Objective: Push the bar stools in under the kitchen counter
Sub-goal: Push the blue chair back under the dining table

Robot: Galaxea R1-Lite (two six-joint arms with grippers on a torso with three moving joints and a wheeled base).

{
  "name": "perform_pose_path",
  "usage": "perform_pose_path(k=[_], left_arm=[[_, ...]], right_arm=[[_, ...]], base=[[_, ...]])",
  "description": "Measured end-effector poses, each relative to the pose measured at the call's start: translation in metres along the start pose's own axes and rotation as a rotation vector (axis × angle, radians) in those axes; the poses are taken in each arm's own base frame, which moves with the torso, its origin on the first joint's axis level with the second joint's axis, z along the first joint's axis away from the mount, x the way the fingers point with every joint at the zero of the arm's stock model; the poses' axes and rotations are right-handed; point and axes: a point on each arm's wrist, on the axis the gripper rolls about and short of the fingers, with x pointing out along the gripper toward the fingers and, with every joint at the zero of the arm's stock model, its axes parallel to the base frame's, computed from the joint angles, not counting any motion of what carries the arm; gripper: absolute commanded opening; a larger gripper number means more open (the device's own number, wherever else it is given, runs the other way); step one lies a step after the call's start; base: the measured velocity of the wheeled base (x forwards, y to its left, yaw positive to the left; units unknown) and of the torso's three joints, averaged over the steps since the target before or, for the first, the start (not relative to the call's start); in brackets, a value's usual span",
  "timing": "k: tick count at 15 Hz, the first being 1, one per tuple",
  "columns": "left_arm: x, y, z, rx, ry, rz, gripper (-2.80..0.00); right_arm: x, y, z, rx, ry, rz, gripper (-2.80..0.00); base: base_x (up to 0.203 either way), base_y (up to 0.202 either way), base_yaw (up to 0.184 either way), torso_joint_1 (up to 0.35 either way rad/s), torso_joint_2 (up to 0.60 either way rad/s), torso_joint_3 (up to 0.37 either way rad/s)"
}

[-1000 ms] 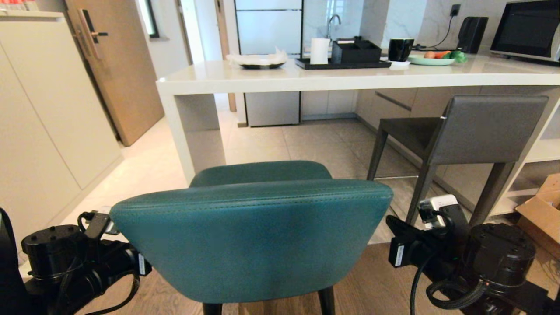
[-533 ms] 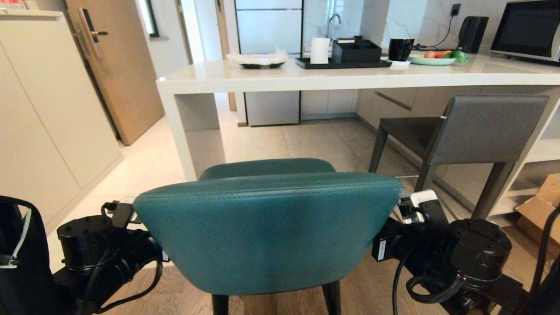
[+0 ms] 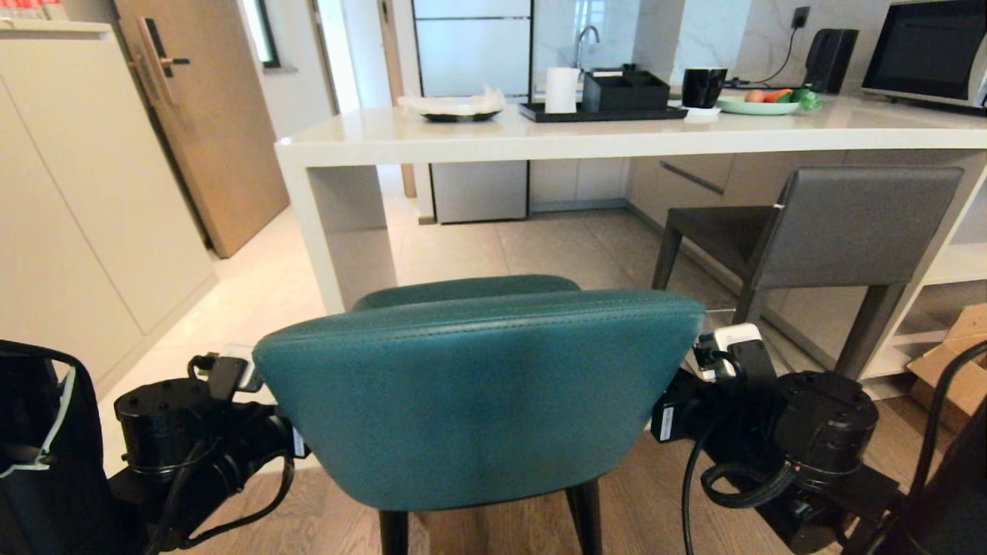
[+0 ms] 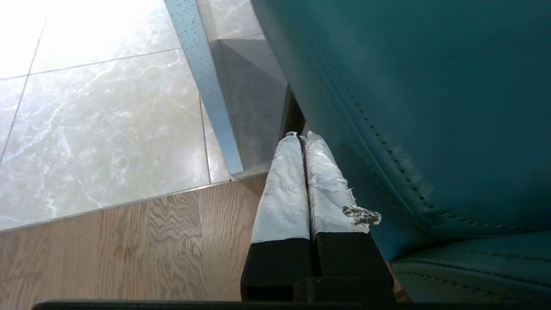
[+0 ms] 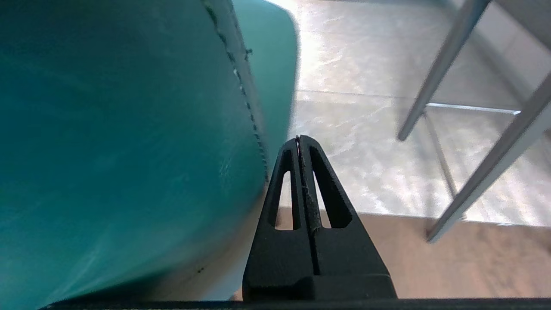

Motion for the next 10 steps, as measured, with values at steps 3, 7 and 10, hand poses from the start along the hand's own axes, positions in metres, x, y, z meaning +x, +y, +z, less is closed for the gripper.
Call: perform_pose_path(k=[3,7,10], left_arm=[[0.003,-0.011,-0.003,-0.001,0.011,-0.032,-2.80],[0.010,-0.022,-0.001,0.011,-0.001,-0.075,-2.80],[0.016,-0.030,0.001,0.021,-0.017,-0.092,-2.80]], right_arm=[[0.015,-0.006,0.005,-0.033,-0.029,-0.041,-2.80],[0.033,-0.028,0.008,-0.046,-0.056,-0.115,-2.80],[0.034,-0.040,0.008,-0.043,-0.056,-0.152,-2.80]], base=[[0.000,0.000,0.000,0.000,0.00,0.000],[0.000,0.000,0.000,0.000,0.00,0.000],[0.000,0.000,0.000,0.000,0.00,0.000]])
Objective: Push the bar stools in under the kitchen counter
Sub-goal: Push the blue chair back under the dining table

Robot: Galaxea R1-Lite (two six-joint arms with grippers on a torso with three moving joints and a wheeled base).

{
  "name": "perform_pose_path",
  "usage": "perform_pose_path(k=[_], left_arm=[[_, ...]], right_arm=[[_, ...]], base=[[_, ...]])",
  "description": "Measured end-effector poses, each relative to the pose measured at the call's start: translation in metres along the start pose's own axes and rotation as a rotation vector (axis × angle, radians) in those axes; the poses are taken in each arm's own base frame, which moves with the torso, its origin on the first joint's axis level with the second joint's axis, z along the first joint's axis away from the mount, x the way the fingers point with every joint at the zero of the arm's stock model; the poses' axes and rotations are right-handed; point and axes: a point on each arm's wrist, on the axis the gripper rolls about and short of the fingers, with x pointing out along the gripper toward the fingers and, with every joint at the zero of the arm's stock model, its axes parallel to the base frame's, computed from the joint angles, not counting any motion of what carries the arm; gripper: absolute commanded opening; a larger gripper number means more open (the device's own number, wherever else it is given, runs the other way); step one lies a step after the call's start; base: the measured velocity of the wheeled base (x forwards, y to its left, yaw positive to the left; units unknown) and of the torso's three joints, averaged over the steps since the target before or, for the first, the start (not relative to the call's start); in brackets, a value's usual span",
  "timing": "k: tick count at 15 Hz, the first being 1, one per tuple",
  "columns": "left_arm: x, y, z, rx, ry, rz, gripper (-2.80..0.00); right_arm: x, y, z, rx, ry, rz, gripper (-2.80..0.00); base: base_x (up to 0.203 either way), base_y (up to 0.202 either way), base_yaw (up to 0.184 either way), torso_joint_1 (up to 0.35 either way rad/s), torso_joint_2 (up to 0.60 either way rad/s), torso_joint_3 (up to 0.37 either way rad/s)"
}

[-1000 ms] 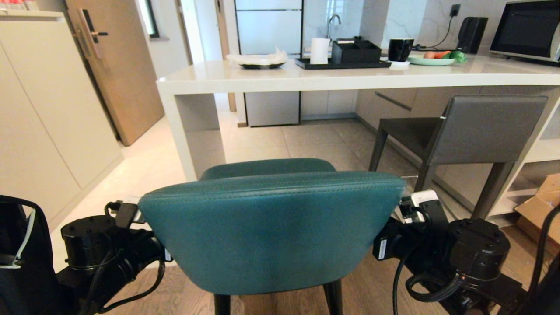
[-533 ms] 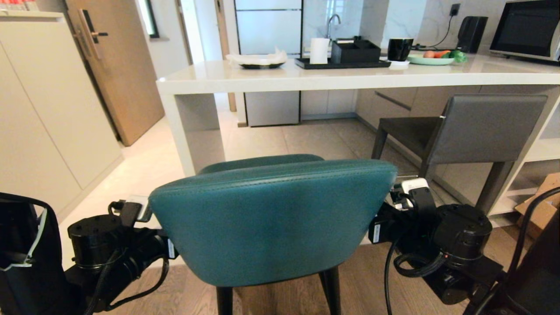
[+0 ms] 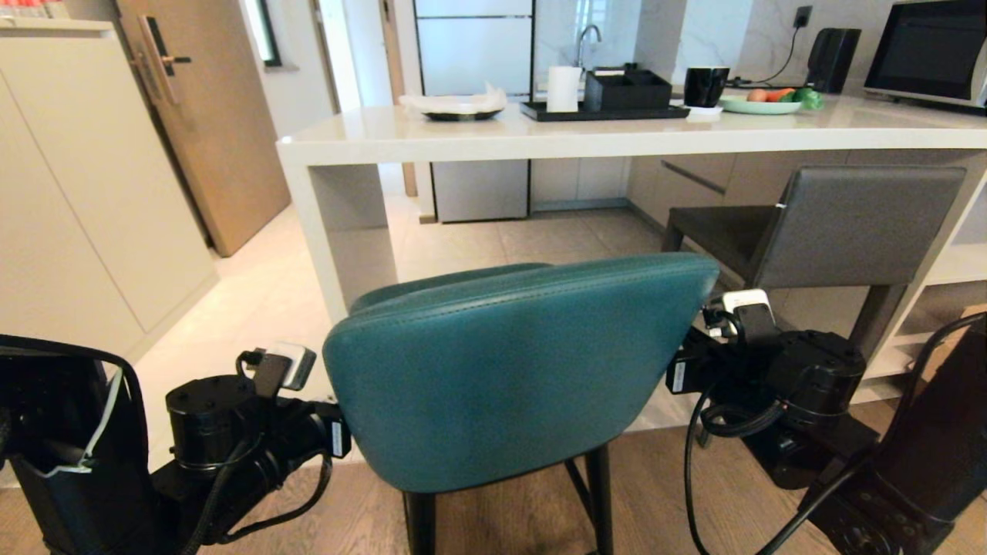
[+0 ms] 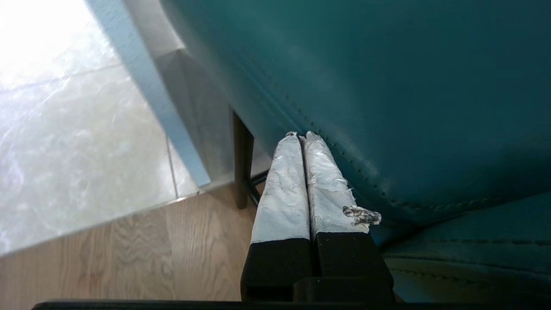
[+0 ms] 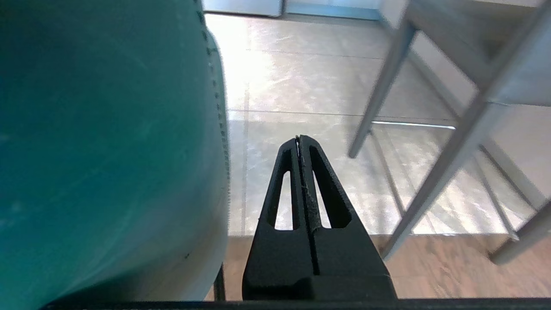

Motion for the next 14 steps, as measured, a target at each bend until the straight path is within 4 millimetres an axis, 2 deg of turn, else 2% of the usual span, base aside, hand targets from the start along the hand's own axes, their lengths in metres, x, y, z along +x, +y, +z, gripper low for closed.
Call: perform_pose_path(k=[4,9,14], left_arm=[[0.027,-0.008,0.008,0.003,-0.067,0.098,-2.80],[0.051,-0.016,0.017,0.004,-0.108,0.113,-2.80],[0.065,0.005,0.023,-0.017,-0.142,0.225,-2.80]], right_arm=[[-0.015,0.001,0.001,-0.002,0.008,0.025,-2.80],[-0.024,-0.001,-0.003,-0.007,0.036,0.025,-2.80],[-0.025,0.010,-0.008,-0.017,0.056,0.070,-2.80]], base=[[0.000,0.000,0.000,0.000,0.00,0.000],[0.000,0.000,0.000,0.000,0.00,0.000],[0.000,0.000,0.000,0.000,0.00,0.000]])
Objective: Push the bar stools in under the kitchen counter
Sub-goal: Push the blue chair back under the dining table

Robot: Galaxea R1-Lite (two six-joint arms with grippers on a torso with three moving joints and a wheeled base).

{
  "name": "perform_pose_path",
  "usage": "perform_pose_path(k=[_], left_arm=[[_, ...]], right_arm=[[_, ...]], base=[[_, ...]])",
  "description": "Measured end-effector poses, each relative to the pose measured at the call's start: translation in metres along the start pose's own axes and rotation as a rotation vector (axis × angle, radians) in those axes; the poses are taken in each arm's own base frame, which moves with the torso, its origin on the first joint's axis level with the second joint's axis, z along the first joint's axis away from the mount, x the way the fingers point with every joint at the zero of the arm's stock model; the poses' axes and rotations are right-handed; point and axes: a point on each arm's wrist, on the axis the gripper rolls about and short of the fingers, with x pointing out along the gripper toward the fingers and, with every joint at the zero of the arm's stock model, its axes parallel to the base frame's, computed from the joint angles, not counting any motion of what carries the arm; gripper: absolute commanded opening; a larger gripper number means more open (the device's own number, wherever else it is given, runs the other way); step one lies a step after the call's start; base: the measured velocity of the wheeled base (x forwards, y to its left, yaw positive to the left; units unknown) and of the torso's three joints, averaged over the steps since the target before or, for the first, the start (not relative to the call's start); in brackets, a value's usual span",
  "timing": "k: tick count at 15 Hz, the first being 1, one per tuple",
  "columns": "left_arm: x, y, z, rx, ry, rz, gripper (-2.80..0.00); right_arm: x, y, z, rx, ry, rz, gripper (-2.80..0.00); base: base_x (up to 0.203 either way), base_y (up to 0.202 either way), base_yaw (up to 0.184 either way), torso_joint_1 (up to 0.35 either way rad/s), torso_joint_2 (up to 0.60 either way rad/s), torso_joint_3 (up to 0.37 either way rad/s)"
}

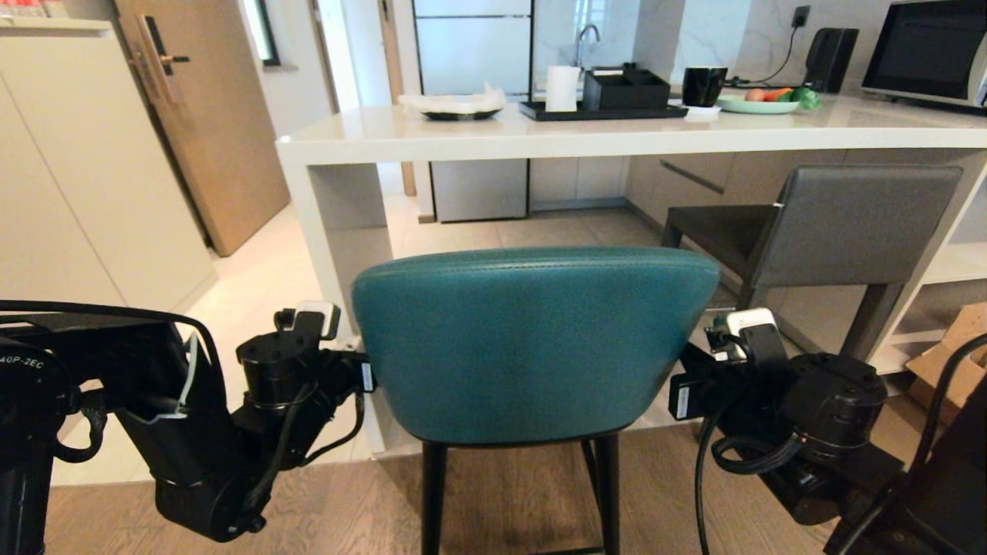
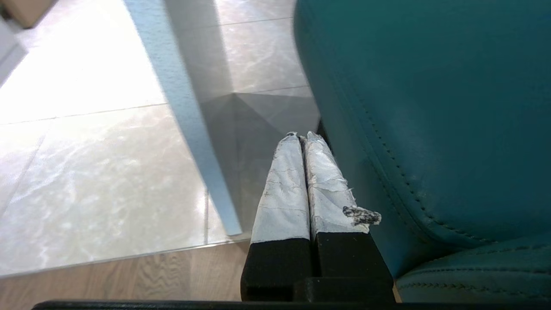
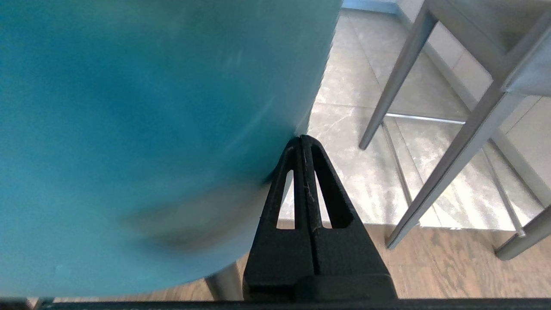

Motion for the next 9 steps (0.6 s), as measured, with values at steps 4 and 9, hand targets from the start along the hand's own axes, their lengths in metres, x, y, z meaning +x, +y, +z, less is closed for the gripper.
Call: perform_pose_path(k=[4,9], left_arm=[[0.006,0.008,-0.004,0.007,0.003,0.028,-2.80],[0.001,0.014,-0.009,0.021,-0.007,0.034,-2.80]], right_arm=[[0.005,0.004,-0.004,-0.002,0.010,0.006,-2.80],[0.018,0.008,-0.003,0.007,-0.011,0.005,-2.80]], base=[[0.000,0.000,0.000,0.000,0.00,0.000],[0.000,0.000,0.000,0.000,0.00,0.000]])
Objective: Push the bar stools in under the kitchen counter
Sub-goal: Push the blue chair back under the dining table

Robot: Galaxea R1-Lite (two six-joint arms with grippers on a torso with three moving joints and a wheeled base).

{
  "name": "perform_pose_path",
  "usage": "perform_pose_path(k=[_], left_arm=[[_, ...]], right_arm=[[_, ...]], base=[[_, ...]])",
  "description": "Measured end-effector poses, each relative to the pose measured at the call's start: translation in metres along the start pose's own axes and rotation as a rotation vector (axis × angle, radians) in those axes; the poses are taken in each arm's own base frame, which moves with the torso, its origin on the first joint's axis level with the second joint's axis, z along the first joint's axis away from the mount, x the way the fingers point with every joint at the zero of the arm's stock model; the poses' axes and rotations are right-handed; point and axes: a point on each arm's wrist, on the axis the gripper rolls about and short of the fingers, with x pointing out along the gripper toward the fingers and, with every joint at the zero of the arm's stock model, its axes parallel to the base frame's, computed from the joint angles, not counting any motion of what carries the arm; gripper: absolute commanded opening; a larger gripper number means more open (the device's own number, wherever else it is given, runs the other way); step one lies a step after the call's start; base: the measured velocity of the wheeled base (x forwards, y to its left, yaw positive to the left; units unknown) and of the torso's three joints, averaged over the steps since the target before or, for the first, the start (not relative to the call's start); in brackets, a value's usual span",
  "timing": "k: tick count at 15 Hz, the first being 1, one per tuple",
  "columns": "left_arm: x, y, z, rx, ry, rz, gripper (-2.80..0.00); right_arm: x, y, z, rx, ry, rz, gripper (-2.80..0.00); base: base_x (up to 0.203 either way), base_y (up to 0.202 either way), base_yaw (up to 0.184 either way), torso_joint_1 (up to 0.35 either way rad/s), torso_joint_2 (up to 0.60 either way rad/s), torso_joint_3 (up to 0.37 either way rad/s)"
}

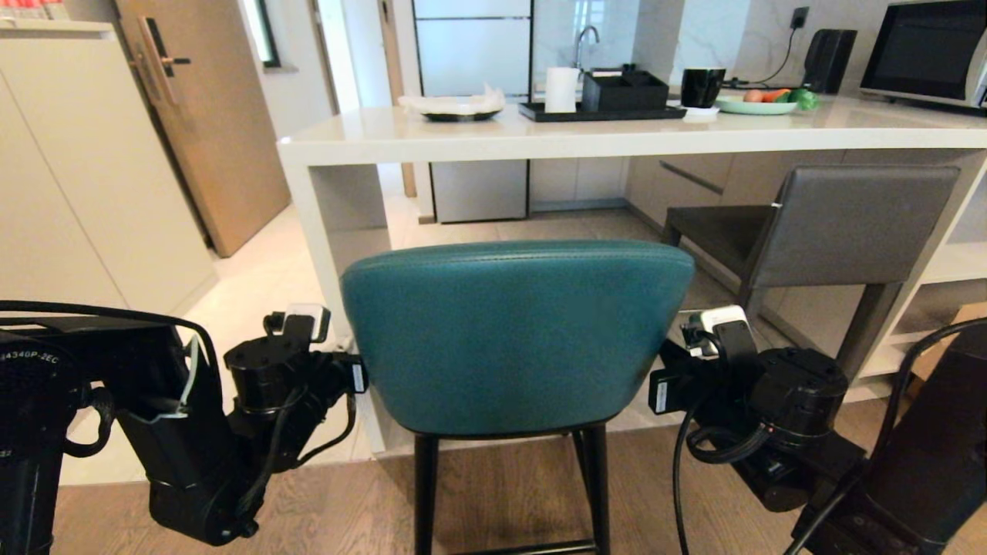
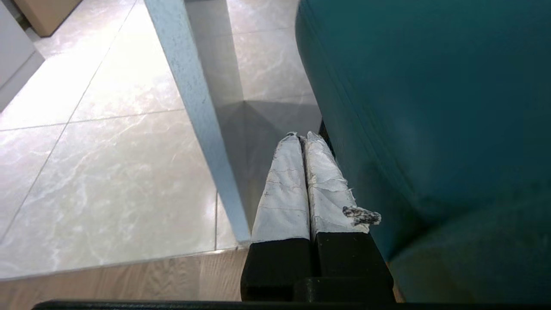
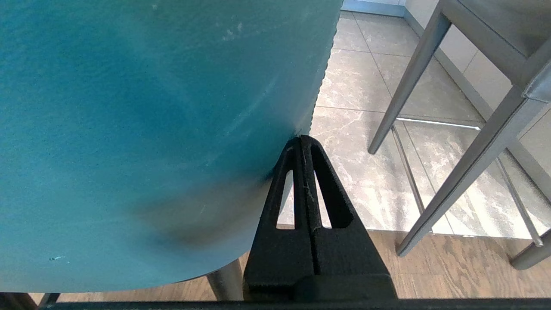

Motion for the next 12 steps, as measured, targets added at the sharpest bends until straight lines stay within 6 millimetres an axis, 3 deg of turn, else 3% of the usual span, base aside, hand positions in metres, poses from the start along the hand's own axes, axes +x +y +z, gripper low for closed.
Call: perform_pose_path(k=[6,12], left_arm=[[-0.0003,-0.0018,-0.0004,0.052,0.004,-0.007,-2.80],[-0.0017,-0.0026,-0.0010,0.054,0.008,-0.009,-2.80]], right_arm=[[-0.0006,-0.0008,-0.0002,-0.001,0.002,-0.004,-2.80],[-0.0011,-0.0011,0.0000,-0.002,0.002,-0.005,-2.80]], base=[[0.000,0.000,0.000,0.000,0.00,0.000],[0.172,0.000,0.002,0.002,0.00,0.003]])
